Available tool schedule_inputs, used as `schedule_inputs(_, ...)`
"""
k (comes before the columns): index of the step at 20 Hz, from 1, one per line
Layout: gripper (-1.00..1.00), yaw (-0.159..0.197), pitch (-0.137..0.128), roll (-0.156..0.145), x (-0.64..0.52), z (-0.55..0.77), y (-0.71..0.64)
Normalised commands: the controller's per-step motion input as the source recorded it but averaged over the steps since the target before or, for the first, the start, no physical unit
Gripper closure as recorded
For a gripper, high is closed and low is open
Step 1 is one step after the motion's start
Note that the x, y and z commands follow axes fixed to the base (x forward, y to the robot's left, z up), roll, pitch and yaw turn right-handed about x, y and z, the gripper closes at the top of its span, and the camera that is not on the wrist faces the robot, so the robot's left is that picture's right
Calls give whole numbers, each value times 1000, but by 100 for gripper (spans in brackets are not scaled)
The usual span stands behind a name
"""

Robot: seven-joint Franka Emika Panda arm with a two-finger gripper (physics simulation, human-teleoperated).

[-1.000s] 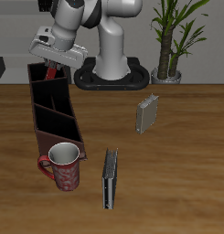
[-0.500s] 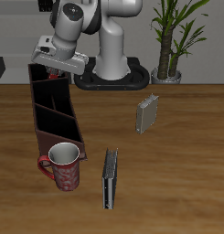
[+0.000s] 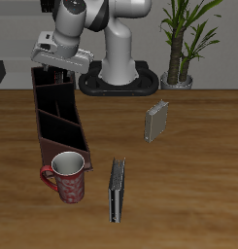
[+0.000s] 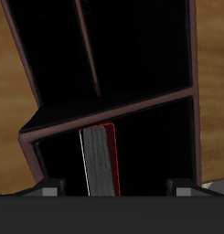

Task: Place the red book into the right desk caddy's right compartment

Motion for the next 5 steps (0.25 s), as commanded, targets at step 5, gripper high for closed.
schedule_inputs(5, -100, -4, 20, 34, 226, 144, 112)
